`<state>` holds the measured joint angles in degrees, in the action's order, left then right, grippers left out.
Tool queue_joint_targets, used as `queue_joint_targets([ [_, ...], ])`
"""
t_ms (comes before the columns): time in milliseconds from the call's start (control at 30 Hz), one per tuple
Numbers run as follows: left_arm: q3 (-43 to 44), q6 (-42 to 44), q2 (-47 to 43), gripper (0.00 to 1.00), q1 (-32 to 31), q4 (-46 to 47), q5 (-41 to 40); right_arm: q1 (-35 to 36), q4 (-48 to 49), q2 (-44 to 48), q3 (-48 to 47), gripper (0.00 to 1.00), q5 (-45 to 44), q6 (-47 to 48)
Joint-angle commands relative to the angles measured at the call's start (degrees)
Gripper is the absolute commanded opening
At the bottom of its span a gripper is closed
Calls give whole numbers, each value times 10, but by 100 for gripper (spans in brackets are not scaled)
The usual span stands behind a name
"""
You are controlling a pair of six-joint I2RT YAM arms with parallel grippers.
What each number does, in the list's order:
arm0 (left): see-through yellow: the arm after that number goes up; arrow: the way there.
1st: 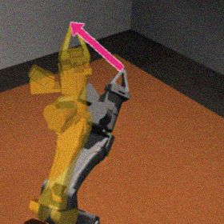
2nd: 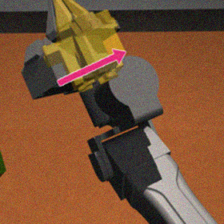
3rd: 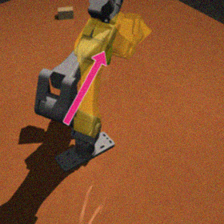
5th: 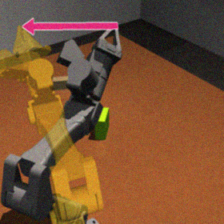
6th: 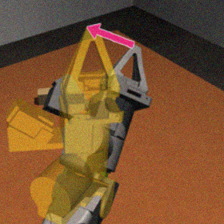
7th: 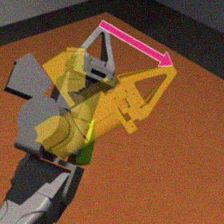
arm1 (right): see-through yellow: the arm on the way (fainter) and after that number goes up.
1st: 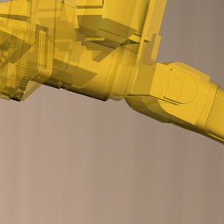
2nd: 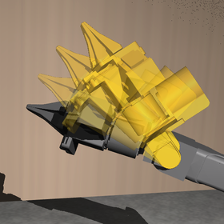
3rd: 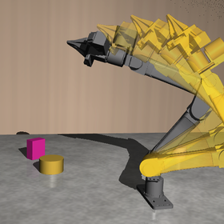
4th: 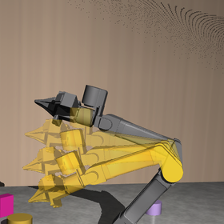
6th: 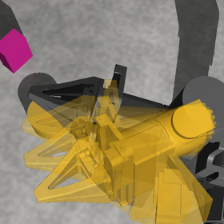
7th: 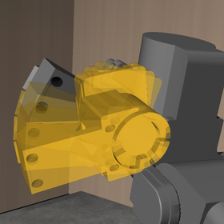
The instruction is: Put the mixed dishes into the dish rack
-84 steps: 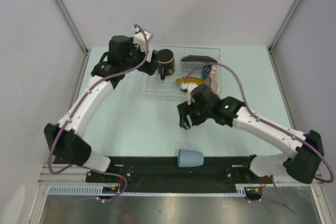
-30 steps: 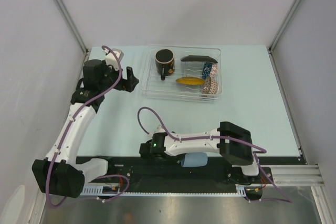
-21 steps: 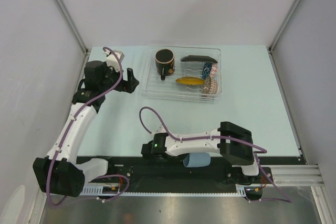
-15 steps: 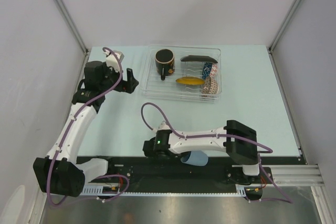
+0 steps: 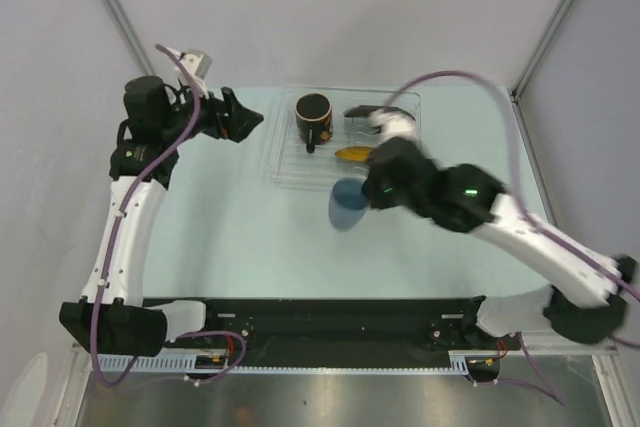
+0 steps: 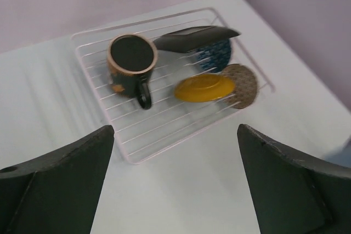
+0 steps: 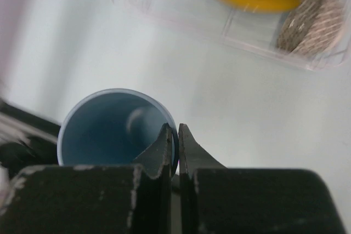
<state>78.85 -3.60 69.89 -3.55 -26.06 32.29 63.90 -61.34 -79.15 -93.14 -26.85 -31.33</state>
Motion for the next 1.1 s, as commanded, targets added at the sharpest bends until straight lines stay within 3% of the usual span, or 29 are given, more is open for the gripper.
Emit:
queue_joint_targets([
  [0,29,-163,15,100,34,41,230,-209,271,192,138,0,238,-17],
  [33,14,-199,18,100,34,64,257,-241,290,199,148,0,335,-29],
  [100,-15,-338,24,100,34,190,339,-297,334,197,162,0,397,-63],
  [133,-60,-402,33,100,34,350,366,-308,351,193,167,0,439,-72],
  [167,-83,-545,42,100,34,438,390,-321,370,190,169,0,462,-86],
  [233,-118,-655,76,100,28,633,417,-356,432,176,177,0,519,-134],
  [267,-119,-712,88,100,20,666,421,-366,456,170,180,0,538,-151],
  [500,-94,-880,165,100,-22,889,408,-410,641,96,195,0,625,-274],
  [533,-92,-932,173,100,-24,955,400,-417,658,78,198,0,643,-298],
  [667,-93,-938,184,100,-32,974,401,-425,765,30,200,0,674,-369],
  [1067,-94,-890,198,100,-63,930,395,-420,905,-58,200,0,687,-470],
])
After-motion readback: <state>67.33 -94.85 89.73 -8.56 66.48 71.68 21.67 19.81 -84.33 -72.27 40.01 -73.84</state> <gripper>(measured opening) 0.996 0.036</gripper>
